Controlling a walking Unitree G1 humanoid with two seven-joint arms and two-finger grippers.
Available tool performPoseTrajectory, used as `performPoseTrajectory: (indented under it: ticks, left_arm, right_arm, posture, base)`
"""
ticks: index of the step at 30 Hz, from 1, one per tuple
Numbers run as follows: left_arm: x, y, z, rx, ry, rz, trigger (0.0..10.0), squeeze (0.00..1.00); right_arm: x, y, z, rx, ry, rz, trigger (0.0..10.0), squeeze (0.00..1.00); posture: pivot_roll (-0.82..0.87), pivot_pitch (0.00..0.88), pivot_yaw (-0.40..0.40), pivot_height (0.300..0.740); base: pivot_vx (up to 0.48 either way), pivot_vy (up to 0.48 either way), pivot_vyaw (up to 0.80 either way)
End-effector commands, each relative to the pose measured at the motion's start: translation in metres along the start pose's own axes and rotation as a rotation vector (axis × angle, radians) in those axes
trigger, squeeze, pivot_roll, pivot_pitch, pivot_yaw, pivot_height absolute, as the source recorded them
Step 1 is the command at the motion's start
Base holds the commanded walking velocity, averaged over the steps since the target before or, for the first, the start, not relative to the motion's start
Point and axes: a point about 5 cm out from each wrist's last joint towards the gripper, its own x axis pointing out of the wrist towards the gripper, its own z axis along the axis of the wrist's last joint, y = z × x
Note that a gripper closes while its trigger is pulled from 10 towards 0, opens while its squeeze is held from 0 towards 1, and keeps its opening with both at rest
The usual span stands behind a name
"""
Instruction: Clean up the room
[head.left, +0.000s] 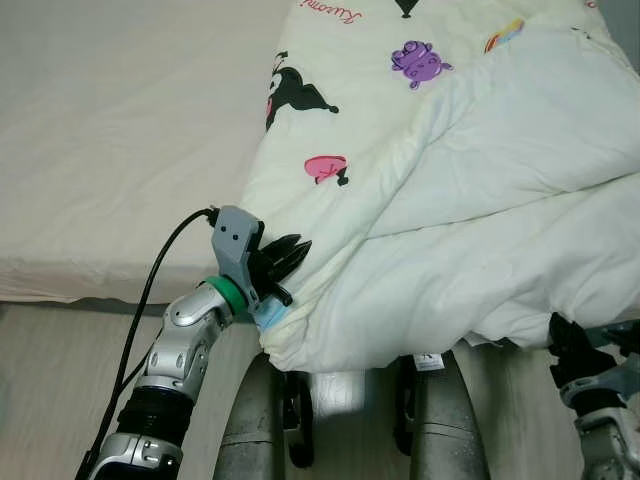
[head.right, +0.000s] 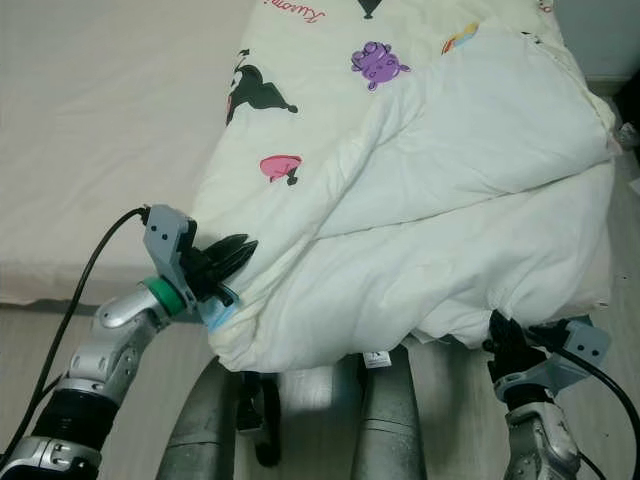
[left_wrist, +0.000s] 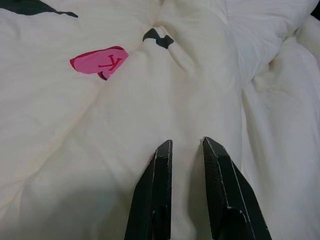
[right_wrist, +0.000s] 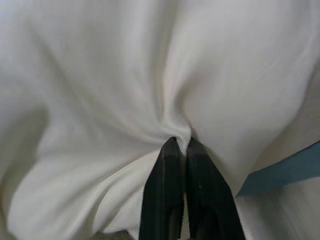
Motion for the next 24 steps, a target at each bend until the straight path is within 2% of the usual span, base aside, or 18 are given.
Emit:
performPoseTrajectory:
  ticks: [1, 9, 17, 19, 20, 21, 22, 24]
  left_arm:
    - [-0.007, 0.003, -0.010, -0.011, 0.038, 0.020, 10.0, 0.00]
    - [-0.007, 0.003, -0.011, -0.012, 0.036, 0.028, 10.0, 0.00]
    - [-0.008, 0.004, -0.011, -0.016, 0.034, 0.033, 10.0, 0.00]
    - [-0.008, 0.003, -0.011, -0.017, 0.034, 0.032, 10.0, 0.00]
    - [-0.008, 0.003, -0.011, -0.017, 0.034, 0.032, 10.0, 0.00]
    - [-0.007, 0.003, -0.012, -0.019, 0.034, 0.028, 10.0, 0.00]
    - [-0.007, 0.003, -0.012, -0.019, 0.034, 0.028, 10.0, 0.00]
    - [-0.007, 0.002, -0.012, -0.018, 0.035, 0.020, 10.0, 0.00]
  right_arm:
    - [-0.008, -0.011, -0.001, -0.014, 0.012, -0.052, 0.0, 0.00]
    - [-0.009, -0.018, 0.014, -0.082, -0.025, -0.088, 0.0, 0.00]
    - [-0.011, -0.029, 0.044, -0.104, -0.141, -0.170, 0.0, 0.00]
    - [-0.010, -0.017, 0.040, -0.057, -0.092, -0.054, 0.0, 0.00]
    - [-0.010, -0.017, 0.040, -0.057, -0.092, -0.054, 0.0, 0.00]
    - [-0.013, 0.005, 0.021, -0.036, 0.047, 0.131, 0.0, 0.00]
    - [-0.013, 0.005, 0.021, -0.036, 0.047, 0.131, 0.0, 0.00]
    - [-0.025, 0.027, -0.004, -0.083, 0.218, 0.309, 0.0, 0.00]
  posture:
    - [-0.10, 0.309, 0.197, 0.628]
    - [-0.11, 0.308, 0.188, 0.628]
    - [-0.12, 0.309, 0.187, 0.628]
    - [-0.12, 0.309, 0.187, 0.628]
    - [-0.12, 0.309, 0.187, 0.628]
    - [-0.12, 0.311, 0.188, 0.628]
    - [-0.12, 0.311, 0.188, 0.628]
    - [-0.12, 0.309, 0.187, 0.628]
  base:
    - [0.000, 0.000, 0.00]
    - [0.000, 0.000, 0.00]
    - [0.000, 0.000, 0.00]
    - [0.000, 0.000, 0.00]
    - [0.000, 0.000, 0.00]
    - [0.000, 0.000, 0.00]
    - [0.000, 0.000, 0.00]
    - [0.000, 0.000, 0.00]
